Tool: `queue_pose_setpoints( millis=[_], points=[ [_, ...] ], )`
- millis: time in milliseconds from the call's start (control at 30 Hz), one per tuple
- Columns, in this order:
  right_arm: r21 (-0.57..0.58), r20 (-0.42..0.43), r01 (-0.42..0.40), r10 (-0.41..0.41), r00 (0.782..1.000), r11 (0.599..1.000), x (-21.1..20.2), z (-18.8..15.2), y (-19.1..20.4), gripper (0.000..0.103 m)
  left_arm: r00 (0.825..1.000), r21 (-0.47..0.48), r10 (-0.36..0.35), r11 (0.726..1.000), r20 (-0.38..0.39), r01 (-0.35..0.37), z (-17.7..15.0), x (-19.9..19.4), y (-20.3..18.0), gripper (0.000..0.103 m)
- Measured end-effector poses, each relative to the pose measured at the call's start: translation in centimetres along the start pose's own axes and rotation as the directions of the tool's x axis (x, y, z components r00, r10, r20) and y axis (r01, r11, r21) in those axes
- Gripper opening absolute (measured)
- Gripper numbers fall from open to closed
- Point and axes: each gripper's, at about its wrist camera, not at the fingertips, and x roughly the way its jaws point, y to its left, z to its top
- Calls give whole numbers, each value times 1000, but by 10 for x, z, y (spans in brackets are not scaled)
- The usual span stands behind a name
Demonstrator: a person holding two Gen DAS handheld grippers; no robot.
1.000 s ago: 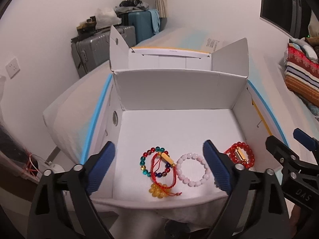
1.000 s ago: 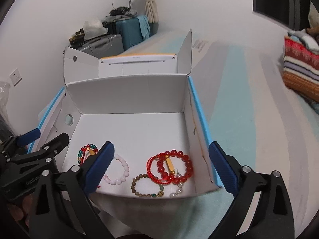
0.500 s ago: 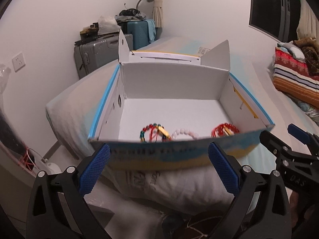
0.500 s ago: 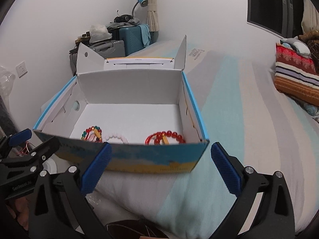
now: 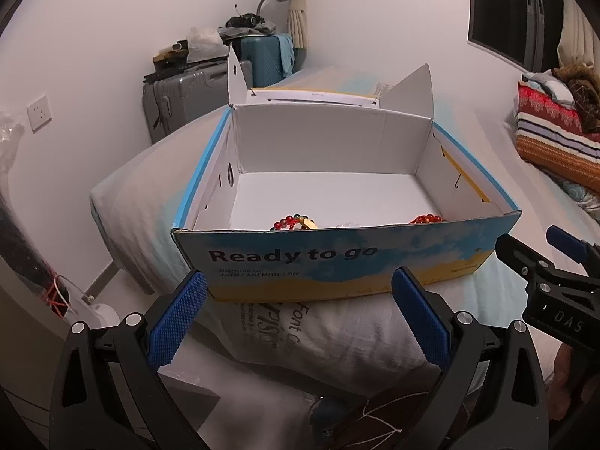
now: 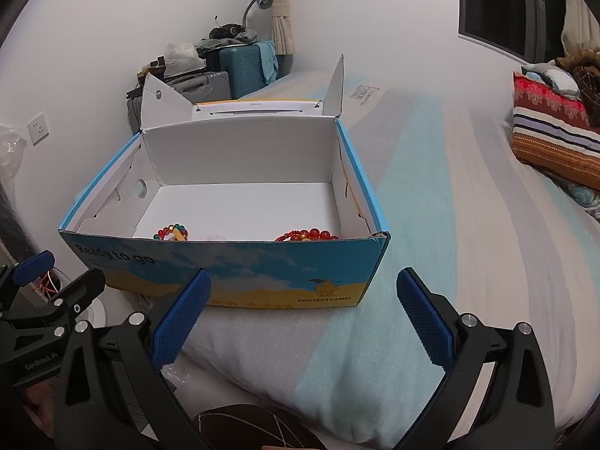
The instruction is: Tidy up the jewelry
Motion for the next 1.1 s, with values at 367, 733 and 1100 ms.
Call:
queue_pose_setpoints(
  millis=[367,733,1100],
  points=[
    [1,-5,8,-8,1000,1000,2,-1,-3,95,1000,-13,4,1000,1,-4,5,0,-2,97],
    [-2,-7,9,-9,1000,1000,2,-1,-2,95,1000,5,12,1000,18,-12,7,-5,-9,97],
    [-2,-12,10,-10,1000,1000,2,-3,-5,95,1000,9,18,1000,13,-18,6,-5,-13,97]
  ],
)
